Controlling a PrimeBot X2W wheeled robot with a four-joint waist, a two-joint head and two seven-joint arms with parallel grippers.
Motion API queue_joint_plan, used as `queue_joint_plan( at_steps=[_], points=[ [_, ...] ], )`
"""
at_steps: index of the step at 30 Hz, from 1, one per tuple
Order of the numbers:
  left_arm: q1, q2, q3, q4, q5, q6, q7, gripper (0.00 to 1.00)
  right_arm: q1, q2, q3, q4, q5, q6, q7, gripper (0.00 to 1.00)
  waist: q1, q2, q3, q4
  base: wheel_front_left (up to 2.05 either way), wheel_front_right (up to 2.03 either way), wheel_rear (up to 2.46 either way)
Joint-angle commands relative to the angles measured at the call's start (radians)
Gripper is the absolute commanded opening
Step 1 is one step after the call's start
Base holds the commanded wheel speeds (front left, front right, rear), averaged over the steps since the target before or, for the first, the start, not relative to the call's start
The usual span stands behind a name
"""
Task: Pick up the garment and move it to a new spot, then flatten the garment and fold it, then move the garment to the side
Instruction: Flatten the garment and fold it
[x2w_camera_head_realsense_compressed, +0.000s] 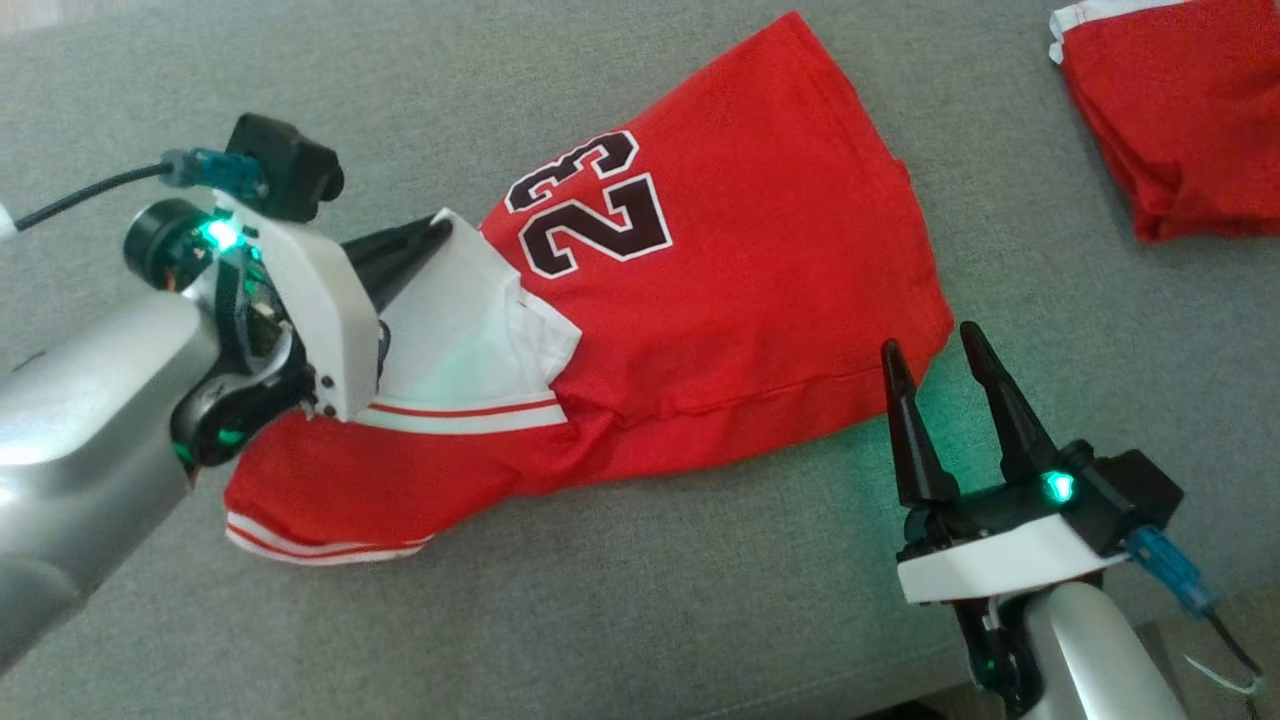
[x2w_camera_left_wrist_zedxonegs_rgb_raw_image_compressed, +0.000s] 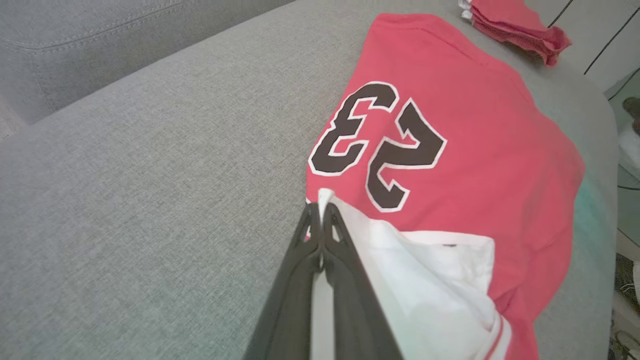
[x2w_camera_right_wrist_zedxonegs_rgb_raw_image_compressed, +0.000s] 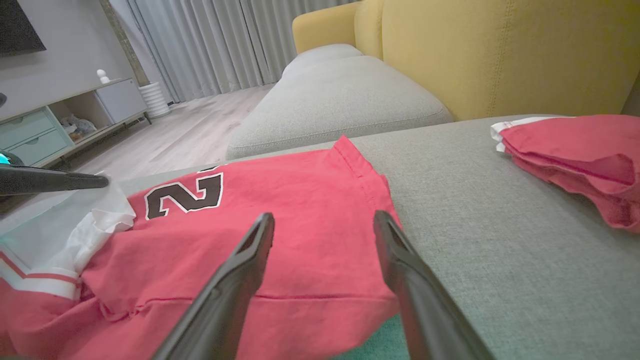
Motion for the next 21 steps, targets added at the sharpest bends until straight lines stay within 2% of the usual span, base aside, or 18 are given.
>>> queue_joint_plan(
  at_steps=[1, 11, 21],
  points=[
    [-0.059, 0.045, 0.03, -0.028, -0.012, 0.002, -0.021, 0.0, -0.005, -0.004, 0.018, -0.027, 0.001, -0.001, -0.004, 1.0, 0.0, 0.0, -0.01, 0.006, 0.0, 0.0, 0.0],
    [-0.072, 0.083, -0.041, -0.069, -0.002, 0.002, -0.172, 0.0, 0.025, -0.01, 0.004, 0.011, -0.002, -0.001, -0.004, 1.0, 0.0, 0.0, -0.089, 0.038, 0.0, 0.0, 0.0],
    [-0.082, 0.184, -0.058, -0.062, 0.03, 0.002, -0.25, 0.0, 0.049, -0.02, -0.005, 0.022, 0.006, -0.001, -0.004, 1.0, 0.0, 0.0, -0.141, 0.075, 0.0, 0.0, 0.0]
  ],
)
